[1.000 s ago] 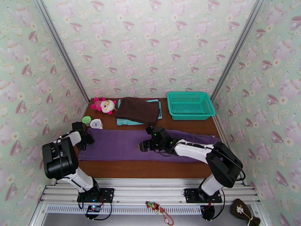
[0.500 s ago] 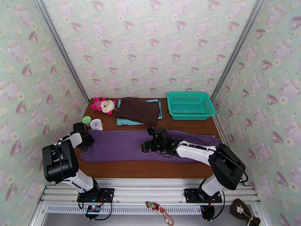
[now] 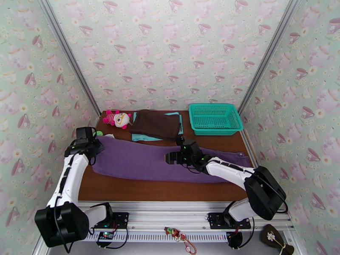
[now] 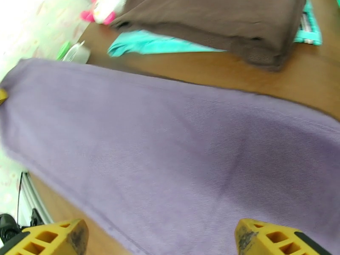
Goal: Fold and stack the trousers
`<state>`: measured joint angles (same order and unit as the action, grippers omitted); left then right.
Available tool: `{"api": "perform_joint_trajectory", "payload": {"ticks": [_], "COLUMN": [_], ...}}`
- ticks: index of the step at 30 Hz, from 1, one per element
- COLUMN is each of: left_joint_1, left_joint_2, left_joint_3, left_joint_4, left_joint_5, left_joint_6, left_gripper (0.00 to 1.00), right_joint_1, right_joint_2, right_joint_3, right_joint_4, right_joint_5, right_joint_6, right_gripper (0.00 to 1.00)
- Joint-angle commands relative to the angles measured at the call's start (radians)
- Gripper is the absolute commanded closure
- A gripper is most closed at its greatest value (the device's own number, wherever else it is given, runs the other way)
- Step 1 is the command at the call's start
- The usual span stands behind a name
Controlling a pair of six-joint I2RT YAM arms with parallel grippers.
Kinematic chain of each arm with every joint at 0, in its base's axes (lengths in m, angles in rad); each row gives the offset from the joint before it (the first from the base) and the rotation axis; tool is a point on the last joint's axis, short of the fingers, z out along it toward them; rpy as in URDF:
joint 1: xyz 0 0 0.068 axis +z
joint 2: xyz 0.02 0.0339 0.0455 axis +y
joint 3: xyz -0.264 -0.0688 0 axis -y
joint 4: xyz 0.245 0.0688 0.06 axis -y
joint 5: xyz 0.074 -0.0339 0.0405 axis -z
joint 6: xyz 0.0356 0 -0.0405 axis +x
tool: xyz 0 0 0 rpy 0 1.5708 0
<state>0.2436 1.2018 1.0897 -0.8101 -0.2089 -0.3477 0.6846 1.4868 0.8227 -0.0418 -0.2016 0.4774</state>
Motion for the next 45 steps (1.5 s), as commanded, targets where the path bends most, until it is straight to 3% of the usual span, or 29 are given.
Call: {"api": "perform_joint_trajectory", "payload": {"ticks": [1, 11, 14, 17, 22, 28, 38, 45], "left_joint_1": [0.030, 0.055, -0.049, -0.235, -0.542, -0.772, -0.967, -0.995], "left_joint_2": [0.022, 0.090, 0.063, 0.011, -0.029, 0.032, 0.292, 0.425], "left_joint_3": [0.062, 0.137, 0.119, 0.070, 0.020, -0.020, 0.104, 0.137], "left_joint_4": [-0.123, -0.137, -0.130, -0.117, -0.099, 0.043, 0.102, 0.171], "left_joint_5": [-0.173, -0.286, -0.224, -0.199, -0.256, -0.282, -0.336, -0.347], "left_joint_6": [0.013, 0.032, 0.021, -0.061, -0.260, -0.441, -0.524, -0.544], "left_gripper": [1.00, 1.00, 1.00, 1.00, 1.00, 1.00, 1.00, 0.98], "right_joint_1": [0.003, 0.001, 0.000, -0.014, -0.085, -0.180, -0.217, -0.221], "right_joint_2": [-0.019, -0.093, -0.113, -0.126, -0.121, -0.087, -0.118, -0.120], "right_joint_3": [0.001, -0.032, -0.020, -0.011, -0.046, -0.092, -0.120, -0.122], "right_joint_4": [-0.028, -0.066, -0.104, -0.136, -0.121, -0.091, -0.081, -0.087], "right_joint_5": [0.020, 0.025, 0.024, 0.045, 0.047, 0.005, -0.033, -0.028], "right_joint_6": [-0.016, -0.060, -0.093, -0.112, -0.097, -0.107, -0.117, -0.126], "right_gripper": [0.01, 0.00, 0.00, 0.01, 0.00, 0.00, 0.00, 0.01]}}
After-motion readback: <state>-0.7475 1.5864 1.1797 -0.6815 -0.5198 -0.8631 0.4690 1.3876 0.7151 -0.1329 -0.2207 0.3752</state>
